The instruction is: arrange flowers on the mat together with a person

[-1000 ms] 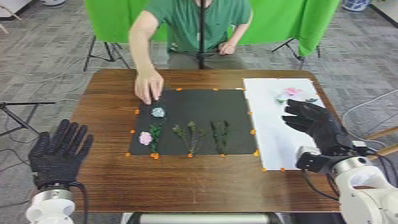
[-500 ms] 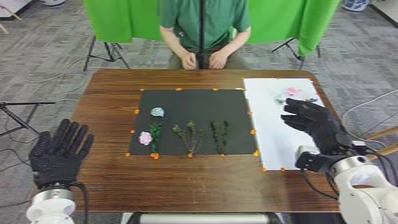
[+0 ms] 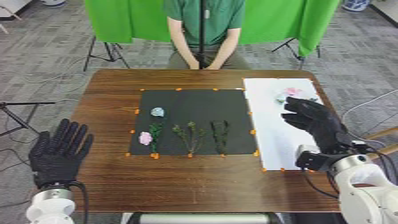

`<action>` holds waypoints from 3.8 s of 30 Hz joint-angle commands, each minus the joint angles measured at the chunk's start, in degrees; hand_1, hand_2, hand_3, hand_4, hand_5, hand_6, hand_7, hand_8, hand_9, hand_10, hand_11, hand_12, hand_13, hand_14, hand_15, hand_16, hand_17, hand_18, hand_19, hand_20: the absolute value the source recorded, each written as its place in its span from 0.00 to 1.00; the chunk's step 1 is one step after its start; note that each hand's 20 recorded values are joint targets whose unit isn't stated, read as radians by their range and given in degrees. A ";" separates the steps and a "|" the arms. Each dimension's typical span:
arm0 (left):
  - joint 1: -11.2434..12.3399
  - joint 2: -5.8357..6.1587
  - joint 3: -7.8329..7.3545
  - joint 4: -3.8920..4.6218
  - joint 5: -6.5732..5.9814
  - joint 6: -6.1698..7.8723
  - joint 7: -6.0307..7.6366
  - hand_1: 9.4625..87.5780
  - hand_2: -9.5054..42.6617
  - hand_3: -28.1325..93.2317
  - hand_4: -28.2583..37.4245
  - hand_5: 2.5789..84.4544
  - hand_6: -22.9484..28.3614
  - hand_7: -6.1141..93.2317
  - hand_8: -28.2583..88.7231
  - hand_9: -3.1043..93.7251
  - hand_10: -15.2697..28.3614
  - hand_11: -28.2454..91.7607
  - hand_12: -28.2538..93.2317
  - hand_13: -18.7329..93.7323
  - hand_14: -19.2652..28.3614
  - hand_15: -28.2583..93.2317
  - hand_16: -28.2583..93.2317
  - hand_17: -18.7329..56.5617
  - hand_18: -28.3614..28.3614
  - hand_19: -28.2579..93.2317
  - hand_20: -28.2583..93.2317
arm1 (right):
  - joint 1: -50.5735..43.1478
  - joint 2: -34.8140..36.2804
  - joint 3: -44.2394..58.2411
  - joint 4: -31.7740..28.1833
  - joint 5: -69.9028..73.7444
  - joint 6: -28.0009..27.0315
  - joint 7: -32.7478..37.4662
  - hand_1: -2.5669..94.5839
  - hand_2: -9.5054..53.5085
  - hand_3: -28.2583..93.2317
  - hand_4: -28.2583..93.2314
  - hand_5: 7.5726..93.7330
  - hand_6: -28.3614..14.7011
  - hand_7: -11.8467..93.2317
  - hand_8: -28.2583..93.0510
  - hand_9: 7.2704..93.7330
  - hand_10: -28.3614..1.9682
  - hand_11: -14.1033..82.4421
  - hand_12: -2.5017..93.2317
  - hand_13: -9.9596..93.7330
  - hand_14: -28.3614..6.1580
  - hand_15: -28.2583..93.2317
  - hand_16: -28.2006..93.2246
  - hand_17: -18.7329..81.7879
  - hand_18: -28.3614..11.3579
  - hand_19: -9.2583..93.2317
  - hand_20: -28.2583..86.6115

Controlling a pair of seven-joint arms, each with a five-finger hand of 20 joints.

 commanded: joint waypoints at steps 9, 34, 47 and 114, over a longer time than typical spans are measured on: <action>-0.27 -0.16 0.67 0.39 0.53 0.00 -1.16 0.24 0.42 0.86 0.00 0.59 0.62 0.22 0.15 0.49 0.66 0.42 0.30 0.46 0.72 0.49 0.17 0.16 0.78 0.56 0.32 | 11.63 7.01 -5.95 5.09 -37.04 2.10 2.57 0.31 0.19 0.89 0.02 0.38 0.56 0.28 0.13 0.35 0.52 0.22 0.17 0.43 0.36 0.32 0.43 0.26 0.22 0.43 0.33; -0.55 -0.11 1.11 0.64 -0.09 0.27 -1.31 0.24 0.42 0.86 0.00 0.59 0.62 0.22 0.15 0.49 0.66 0.42 0.30 0.46 0.73 0.49 0.17 0.16 0.78 0.56 0.32 | 39.56 12.90 -33.22 23.51 -74.89 -7.32 21.62 0.38 0.07 0.91 0.00 0.38 0.57 0.29 0.12 0.37 0.50 0.27 0.16 0.44 0.37 0.41 0.40 0.28 0.22 0.57 0.35; -0.04 -0.36 0.75 0.51 -0.12 0.52 -1.05 0.24 0.42 0.86 0.00 0.59 0.62 0.22 0.15 0.49 0.66 0.42 0.30 0.46 0.73 0.49 0.17 0.16 0.78 0.56 0.32 | 31.63 15.89 -24.25 22.23 -71.33 -14.50 25.38 0.38 0.00 0.90 0.00 0.38 0.42 0.21 0.15 0.34 0.40 0.24 0.15 0.42 0.33 0.37 0.38 0.27 0.21 0.57 0.33; 0.12 1.08 1.52 0.37 -0.83 1.02 -1.22 0.24 0.43 0.86 0.00 0.59 0.62 0.22 0.15 0.49 0.66 0.42 0.30 0.46 0.73 0.49 0.17 0.16 0.78 0.56 0.32 | 53.26 1.37 -55.99 18.85 -77.29 -13.61 7.61 0.64 0.04 0.80 0.00 0.73 0.73 0.46 0.19 0.82 0.71 0.21 0.41 0.67 0.58 0.38 0.48 0.34 0.28 0.47 0.36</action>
